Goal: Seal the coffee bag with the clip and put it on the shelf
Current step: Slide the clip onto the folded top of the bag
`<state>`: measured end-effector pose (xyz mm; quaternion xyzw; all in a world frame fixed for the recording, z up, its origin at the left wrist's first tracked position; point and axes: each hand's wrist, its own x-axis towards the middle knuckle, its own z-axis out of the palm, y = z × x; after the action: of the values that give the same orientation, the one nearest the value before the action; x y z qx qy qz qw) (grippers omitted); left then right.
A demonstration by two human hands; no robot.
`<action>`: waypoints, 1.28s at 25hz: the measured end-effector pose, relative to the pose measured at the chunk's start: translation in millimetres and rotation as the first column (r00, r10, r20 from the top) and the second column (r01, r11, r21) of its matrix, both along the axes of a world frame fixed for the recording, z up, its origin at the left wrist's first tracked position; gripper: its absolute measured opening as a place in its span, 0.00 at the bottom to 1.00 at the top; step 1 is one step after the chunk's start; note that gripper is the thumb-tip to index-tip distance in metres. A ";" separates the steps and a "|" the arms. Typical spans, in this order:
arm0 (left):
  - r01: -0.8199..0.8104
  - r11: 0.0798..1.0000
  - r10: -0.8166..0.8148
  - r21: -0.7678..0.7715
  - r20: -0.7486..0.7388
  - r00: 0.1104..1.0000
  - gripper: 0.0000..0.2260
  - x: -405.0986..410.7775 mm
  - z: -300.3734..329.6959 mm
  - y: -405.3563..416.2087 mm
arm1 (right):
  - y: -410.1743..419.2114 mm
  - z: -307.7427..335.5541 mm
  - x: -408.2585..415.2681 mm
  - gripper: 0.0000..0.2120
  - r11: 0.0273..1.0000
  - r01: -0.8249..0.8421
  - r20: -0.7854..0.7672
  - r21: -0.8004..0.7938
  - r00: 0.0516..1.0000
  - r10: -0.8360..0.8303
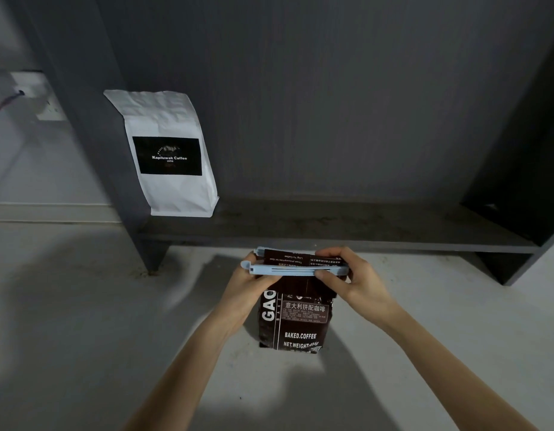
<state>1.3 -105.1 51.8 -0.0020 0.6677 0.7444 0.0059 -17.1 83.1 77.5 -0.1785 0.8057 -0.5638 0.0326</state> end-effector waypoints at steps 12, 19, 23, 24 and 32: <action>-0.001 1.000 0.001 0.010 -0.018 1.000 0.06 2.4 0.6 3.1 | -7.9 3.9 1.6 0.09 0.988 0.035 0.176 -0.149 0.984 -0.009; 0.010 1.000 -0.010 -0.004 -0.009 1.000 0.06 3.1 2.9 1.4 | -10.2 3.4 0.6 0.08 0.983 0.064 0.188 -0.169 0.982 -0.032; 0.023 1.000 -0.023 0.006 -0.003 1.000 0.07 1.7 3.0 1.7 | -10.0 2.8 -1.4 0.08 0.983 0.074 0.193 -0.166 0.980 -0.041; 0.021 1.000 -0.021 0.002 -0.001 1.000 0.07 1.3 2.7 1.7 | -10.5 2.4 -1.9 0.07 0.980 0.088 0.194 -0.177 0.979 -0.053; -0.003 1.000 0.003 0.009 0.030 1.000 0.07 1.8 2.2 1.4 | -10.5 -2.6 -1.0 0.07 0.963 0.113 0.217 -0.245 0.974 -0.059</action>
<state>3.1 -103.7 54.0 -0.0140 0.6640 0.7474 0.0148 -18.1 72.6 74.9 -0.0862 0.7255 -0.6794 0.0687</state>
